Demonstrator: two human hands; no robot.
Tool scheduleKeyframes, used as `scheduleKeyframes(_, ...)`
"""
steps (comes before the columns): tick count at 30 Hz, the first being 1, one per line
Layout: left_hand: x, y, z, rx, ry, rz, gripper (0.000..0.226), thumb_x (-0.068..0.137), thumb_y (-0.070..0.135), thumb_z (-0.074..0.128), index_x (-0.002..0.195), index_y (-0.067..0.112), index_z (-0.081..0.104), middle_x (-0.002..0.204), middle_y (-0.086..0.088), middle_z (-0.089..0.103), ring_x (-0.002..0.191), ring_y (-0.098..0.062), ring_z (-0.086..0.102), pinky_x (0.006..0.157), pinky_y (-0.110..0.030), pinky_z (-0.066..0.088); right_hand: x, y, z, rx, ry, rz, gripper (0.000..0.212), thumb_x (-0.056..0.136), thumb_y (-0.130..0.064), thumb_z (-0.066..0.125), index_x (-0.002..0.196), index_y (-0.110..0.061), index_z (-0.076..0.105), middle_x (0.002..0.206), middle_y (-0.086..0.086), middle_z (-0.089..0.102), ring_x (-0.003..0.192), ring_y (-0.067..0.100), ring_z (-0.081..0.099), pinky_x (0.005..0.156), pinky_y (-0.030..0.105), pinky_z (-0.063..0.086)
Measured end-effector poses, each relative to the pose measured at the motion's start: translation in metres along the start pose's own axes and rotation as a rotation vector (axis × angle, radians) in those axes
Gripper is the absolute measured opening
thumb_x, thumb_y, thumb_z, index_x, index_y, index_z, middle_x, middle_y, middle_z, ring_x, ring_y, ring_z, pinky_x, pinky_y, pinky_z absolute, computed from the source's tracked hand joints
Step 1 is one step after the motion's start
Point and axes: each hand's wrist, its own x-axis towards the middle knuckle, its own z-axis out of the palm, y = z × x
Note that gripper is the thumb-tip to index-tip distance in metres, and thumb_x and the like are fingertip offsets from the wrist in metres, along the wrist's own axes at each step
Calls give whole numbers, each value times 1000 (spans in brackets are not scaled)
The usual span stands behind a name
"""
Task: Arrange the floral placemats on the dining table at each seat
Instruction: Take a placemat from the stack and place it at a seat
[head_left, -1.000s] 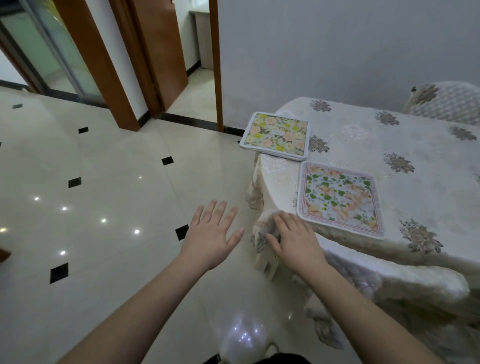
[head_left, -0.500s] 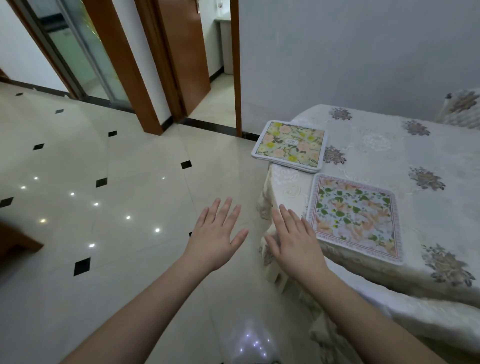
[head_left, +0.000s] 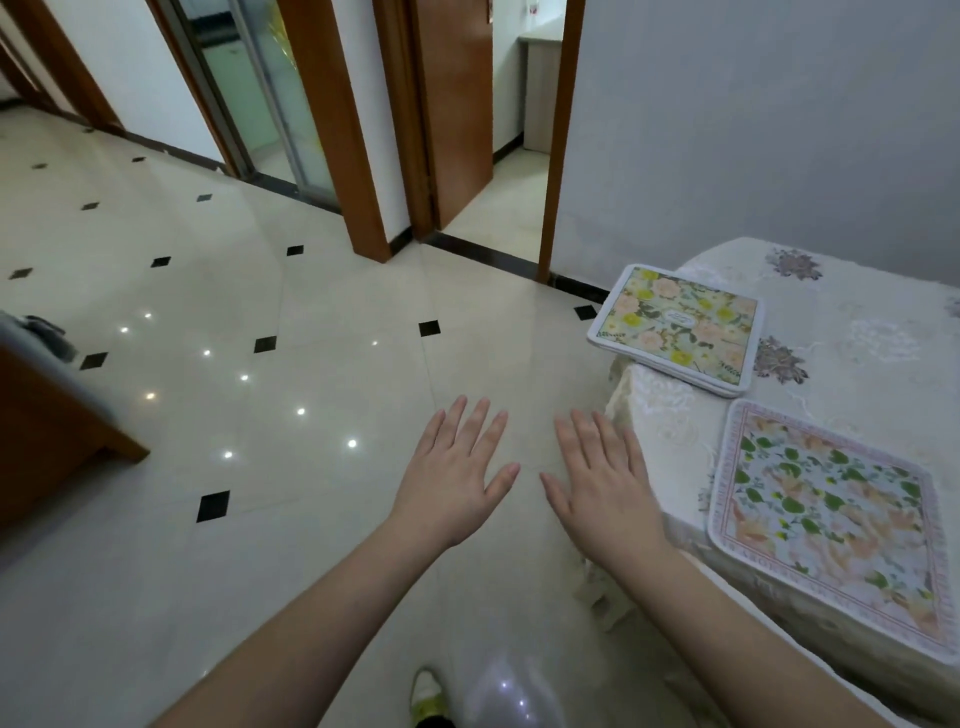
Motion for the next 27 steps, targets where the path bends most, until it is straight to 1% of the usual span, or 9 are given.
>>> scheduleKeyframes(4,13,-56,-5,-42,27,-20,84,86,65,-10,160,27,-1,168,4,-3,154,-14,-9,122,-32,-9,44,-43,8,22,1,30,64,95,-47,31,145,-11,45,147,13,48,137,33,43,113,50,22)
scheduleKeyframes(7,22,-97,-10,-51,28,-31,85,85,65,-12,160,27,0,168,5,-1,154,-14,-7,123,-33,-8,71,-66,11,5,12,38,63,95,-47,32,145,-11,45,146,13,49,135,33,45,113,48,22)
scheduleKeyframes(9,30,-117,-13,-44,25,-23,89,83,69,-21,160,28,-1,168,6,-2,154,-15,-8,123,-35,-8,86,-75,13,-12,25,51,63,95,-47,32,145,-11,45,146,13,50,135,33,45,112,47,21)
scheduleKeyframes(11,41,-129,-14,-27,27,-7,99,75,69,-35,159,29,-4,168,6,-3,154,-15,-9,123,-37,-7,100,-83,15,-20,25,75,63,95,-47,32,145,-11,45,146,12,50,135,32,45,112,46,21)
scheduleKeyframes(14,58,-139,-14,-39,28,4,102,70,68,-40,159,30,-6,168,7,-5,154,-16,-11,124,-38,-5,119,-90,18,-31,15,71,64,94,-47,32,144,-11,46,145,12,51,135,32,46,111,45,20)
scheduleKeyframes(17,82,-144,-11,-69,23,19,101,71,69,-38,159,31,-6,168,7,-5,154,-16,-12,124,-39,-5,141,-87,21,-66,-10,74,64,95,-48,31,146,-12,44,146,11,49,136,31,45,112,44,17)
scheduleKeyframes(21,120,-141,-3,-84,-11,34,96,74,70,-34,159,32,-7,168,6,-6,154,-17,-13,124,-39,-5,168,-70,31,-69,-37,106,64,95,-49,30,147,-12,43,147,11,48,137,30,45,113,45,19)
scheduleKeyframes(24,158,-136,0,-60,-29,51,85,84,68,-21,159,31,-4,168,6,-4,154,-18,-12,123,-39,-5,191,-52,41,-68,-50,123,64,96,-48,30,147,-13,43,148,11,48,137,30,44,112,46,19)
scheduleKeyframes(27,199,-129,-2,-17,-44,72,84,83,63,-17,159,30,-2,168,4,-2,154,-19,-10,123,-40,-5,220,-32,49,-48,-60,147,64,95,-48,29,147,-13,43,147,11,48,136,30,45,112,44,16)
